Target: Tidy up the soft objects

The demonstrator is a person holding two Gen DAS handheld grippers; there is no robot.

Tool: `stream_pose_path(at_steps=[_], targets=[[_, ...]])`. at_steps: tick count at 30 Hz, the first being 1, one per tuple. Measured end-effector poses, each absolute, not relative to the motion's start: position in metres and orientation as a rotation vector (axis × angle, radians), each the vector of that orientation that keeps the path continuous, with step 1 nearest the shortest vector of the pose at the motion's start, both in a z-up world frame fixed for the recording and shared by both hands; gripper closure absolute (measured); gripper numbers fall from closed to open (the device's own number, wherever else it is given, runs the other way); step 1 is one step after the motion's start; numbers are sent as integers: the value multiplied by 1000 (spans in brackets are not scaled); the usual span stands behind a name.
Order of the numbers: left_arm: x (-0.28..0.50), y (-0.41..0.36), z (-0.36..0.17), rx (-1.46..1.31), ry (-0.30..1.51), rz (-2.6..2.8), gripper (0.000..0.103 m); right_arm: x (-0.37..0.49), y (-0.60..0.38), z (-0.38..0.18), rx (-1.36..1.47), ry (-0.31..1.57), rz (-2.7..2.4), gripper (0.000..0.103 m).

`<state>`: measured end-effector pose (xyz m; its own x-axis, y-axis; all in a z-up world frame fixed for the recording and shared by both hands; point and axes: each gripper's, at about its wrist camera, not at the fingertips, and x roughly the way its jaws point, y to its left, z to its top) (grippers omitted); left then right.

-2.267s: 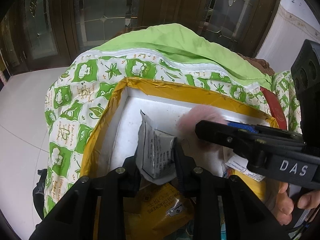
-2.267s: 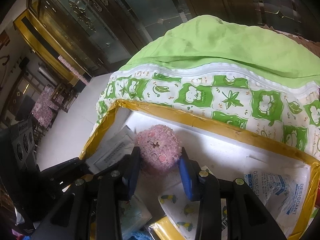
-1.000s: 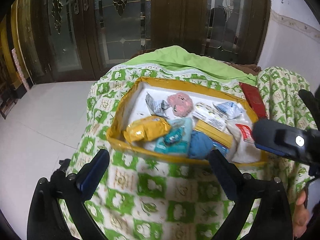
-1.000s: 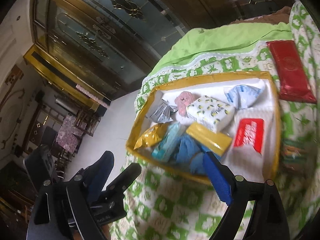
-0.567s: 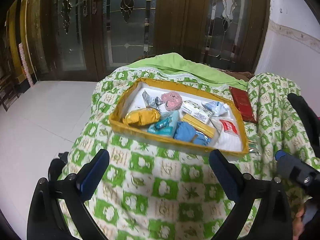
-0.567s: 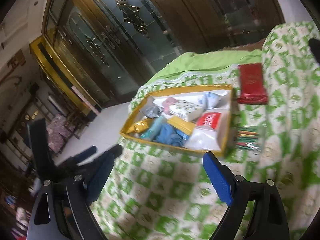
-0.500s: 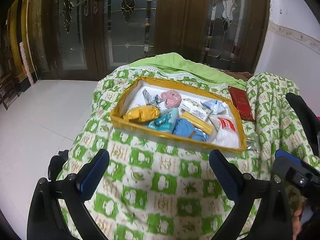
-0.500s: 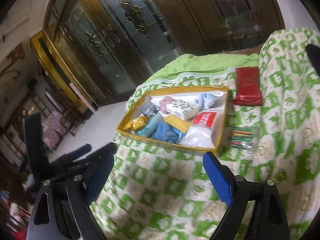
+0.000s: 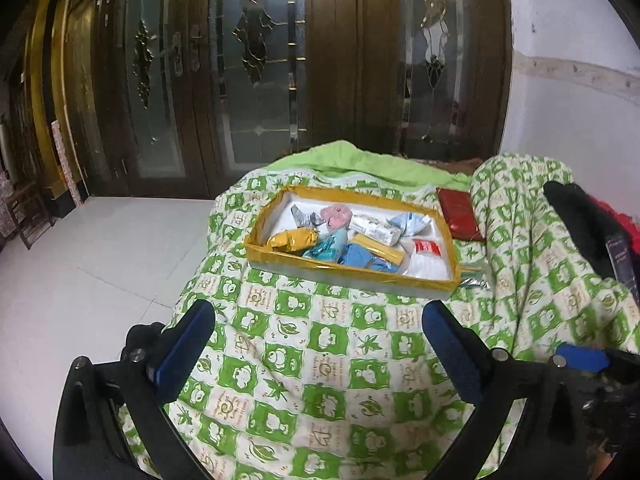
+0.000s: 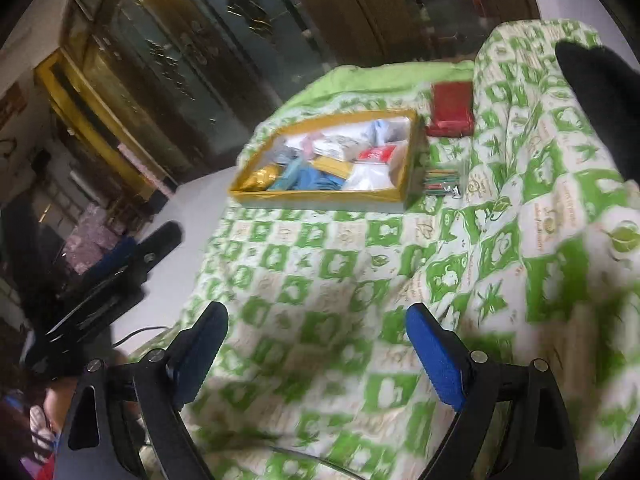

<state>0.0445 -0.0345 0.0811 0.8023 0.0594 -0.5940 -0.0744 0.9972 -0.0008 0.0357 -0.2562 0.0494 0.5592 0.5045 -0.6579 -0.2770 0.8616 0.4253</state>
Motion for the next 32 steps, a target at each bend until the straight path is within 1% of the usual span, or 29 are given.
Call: stream_pose_path(at_steps=[3,5,13,20,30,32], targets=[[50,-36,79,-51,679,83,0,31,-251,67,215,753,438,9],[52,-35,77,-68,696,101,0,32,-249,67,175,716,399,9],[48,-40,73,-2,682,206,0,48,-252,50,144,747,335,9],[48,-41,71,9,693,218,0,45,-252,55,141,715,340,8],[41,-44,83,-8,644,202,0,39,-249,63,124,683,342,7],[43,-45,83,0,648,200,0,38,-246,62,121,687,343,6]])
